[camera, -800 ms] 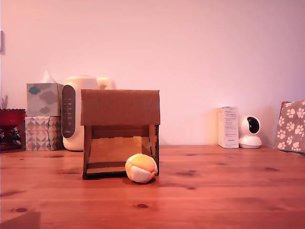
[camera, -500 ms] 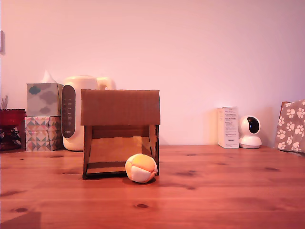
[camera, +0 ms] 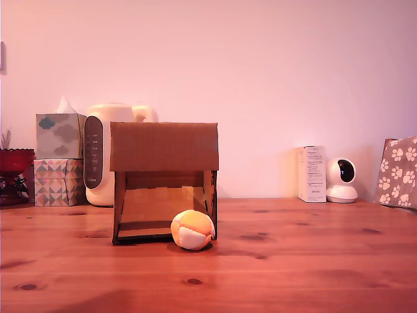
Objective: Drop the footbag into the cardboard dice tower
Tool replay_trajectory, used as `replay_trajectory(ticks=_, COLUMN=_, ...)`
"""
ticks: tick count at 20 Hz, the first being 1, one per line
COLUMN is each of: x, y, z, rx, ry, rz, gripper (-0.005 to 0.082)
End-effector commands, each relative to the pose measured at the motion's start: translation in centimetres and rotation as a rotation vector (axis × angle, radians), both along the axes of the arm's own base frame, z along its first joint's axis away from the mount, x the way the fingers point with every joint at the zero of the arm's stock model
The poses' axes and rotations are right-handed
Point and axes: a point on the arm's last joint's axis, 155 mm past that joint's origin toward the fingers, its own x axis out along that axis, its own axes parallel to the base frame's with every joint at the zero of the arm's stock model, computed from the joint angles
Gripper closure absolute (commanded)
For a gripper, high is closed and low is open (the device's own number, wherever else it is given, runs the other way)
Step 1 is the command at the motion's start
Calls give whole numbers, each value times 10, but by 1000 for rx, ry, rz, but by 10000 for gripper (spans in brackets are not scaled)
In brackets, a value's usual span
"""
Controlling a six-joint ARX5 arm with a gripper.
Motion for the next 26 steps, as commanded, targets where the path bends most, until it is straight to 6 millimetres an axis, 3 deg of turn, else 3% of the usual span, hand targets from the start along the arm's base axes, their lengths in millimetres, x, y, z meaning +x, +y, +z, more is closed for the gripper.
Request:
replay_trajectory(ticks=1, x=-7, y=-10, z=16, rx=-19, ry=-35, rz=-58, gripper=788)
replay_trajectory(ticks=6, x=-22, y=-38, z=32, rx=-29, ry=-42, rz=-203, gripper=788)
replay_trajectory(ticks=14, x=-36, y=-90, z=8, rx=3, ry=65, rz=-420, gripper=788)
replay_trajectory(ticks=20, x=-34, y=-125, z=-12, rx=65, ry=115, rz=-480, gripper=788)
replay_trajectory(ticks=26, x=-19, y=-151, z=-38, rx=116, ry=154, rz=-451, gripper=788)
